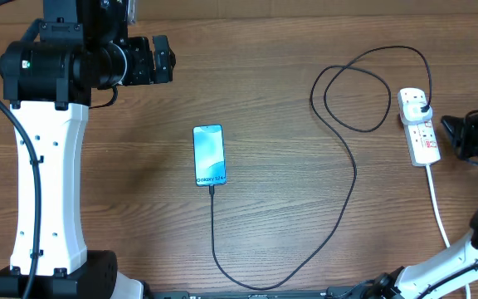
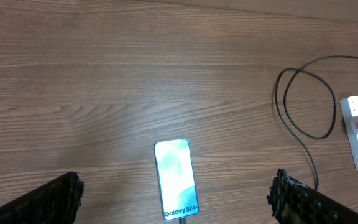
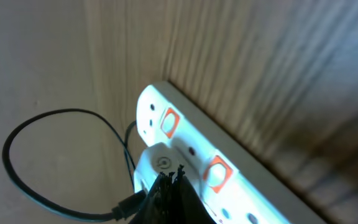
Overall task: Plug charger to phone and switch on socket
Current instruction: 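Position the right gripper over the power strip switch beside the plug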
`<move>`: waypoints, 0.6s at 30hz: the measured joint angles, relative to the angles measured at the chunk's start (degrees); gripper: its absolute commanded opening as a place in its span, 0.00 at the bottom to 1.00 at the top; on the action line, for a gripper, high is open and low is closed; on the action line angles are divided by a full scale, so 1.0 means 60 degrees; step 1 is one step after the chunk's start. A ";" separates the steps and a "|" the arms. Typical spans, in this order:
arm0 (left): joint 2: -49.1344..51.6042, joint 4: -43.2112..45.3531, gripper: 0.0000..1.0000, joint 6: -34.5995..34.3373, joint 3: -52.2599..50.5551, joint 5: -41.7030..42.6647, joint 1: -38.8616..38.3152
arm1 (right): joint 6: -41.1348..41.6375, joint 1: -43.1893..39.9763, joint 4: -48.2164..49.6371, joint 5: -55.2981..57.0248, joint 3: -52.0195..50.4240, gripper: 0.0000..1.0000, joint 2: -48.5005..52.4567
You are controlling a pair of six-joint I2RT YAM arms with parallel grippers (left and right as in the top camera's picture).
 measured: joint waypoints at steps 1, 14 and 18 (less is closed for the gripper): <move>0.0000 0.0000 1.00 0.0000 0.0000 0.0000 0.0000 | -0.0004 0.0051 0.0007 -0.0011 0.0000 0.04 0.0000; 0.0000 0.0000 1.00 0.0000 0.0000 0.0000 0.0000 | -0.0036 0.0106 -0.0175 0.0186 0.0000 0.04 0.0000; 0.0000 0.0000 1.00 0.0000 0.0000 0.0000 0.0000 | -0.0142 0.0113 -0.0171 0.0226 0.0000 0.04 0.0066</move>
